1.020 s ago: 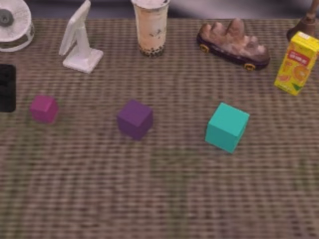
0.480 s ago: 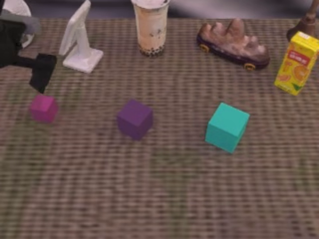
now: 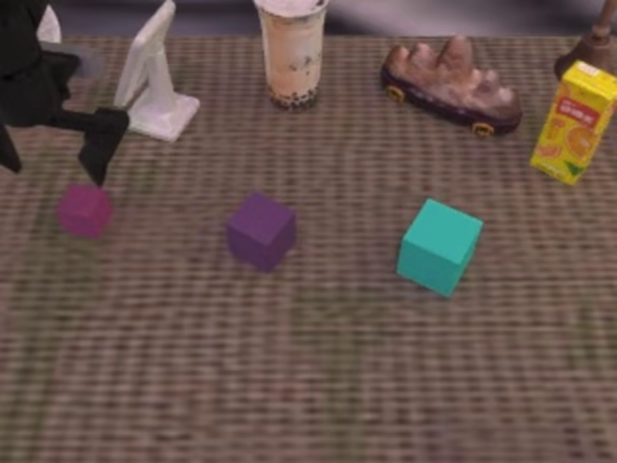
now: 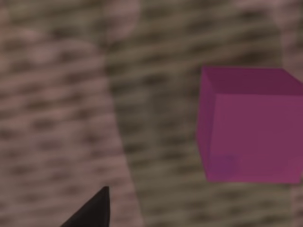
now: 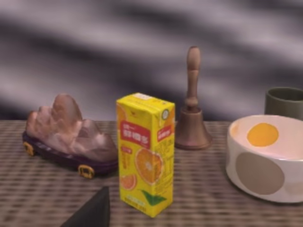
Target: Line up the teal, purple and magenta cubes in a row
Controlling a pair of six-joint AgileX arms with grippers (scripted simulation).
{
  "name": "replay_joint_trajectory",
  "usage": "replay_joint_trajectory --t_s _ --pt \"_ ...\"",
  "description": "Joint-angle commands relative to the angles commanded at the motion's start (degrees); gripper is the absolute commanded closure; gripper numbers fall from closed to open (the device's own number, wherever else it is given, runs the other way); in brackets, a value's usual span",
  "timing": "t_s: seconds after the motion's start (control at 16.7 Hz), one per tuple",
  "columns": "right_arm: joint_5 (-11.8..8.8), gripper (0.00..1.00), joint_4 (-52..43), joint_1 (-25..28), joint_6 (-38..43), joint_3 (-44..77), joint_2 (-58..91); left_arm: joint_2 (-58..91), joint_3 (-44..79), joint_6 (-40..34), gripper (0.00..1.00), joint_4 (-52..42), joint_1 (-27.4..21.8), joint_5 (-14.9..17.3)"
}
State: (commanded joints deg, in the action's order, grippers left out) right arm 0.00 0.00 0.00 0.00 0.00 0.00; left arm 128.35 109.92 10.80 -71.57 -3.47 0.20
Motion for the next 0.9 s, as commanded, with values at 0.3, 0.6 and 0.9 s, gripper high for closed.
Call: replay_joint_trajectory --t_s 0.3,0.6,0.9 --pt "0.0 0.0 0.0 0.0 0.0 0.0 0.0 -0.1 -0.3 0.0 0.0 0.3 0.3 0.0" --pt "0.0 0.0 0.0 0.0 0.0 0.0 0.0 2.5 -6.6 0.1 0.0 9.3 0.1 0.0" --pt "0.0 0.0 0.0 0.0 0.0 0.0 0.0 5.1 -12.3 0.2 0.0 17.4 0.1 0.1"
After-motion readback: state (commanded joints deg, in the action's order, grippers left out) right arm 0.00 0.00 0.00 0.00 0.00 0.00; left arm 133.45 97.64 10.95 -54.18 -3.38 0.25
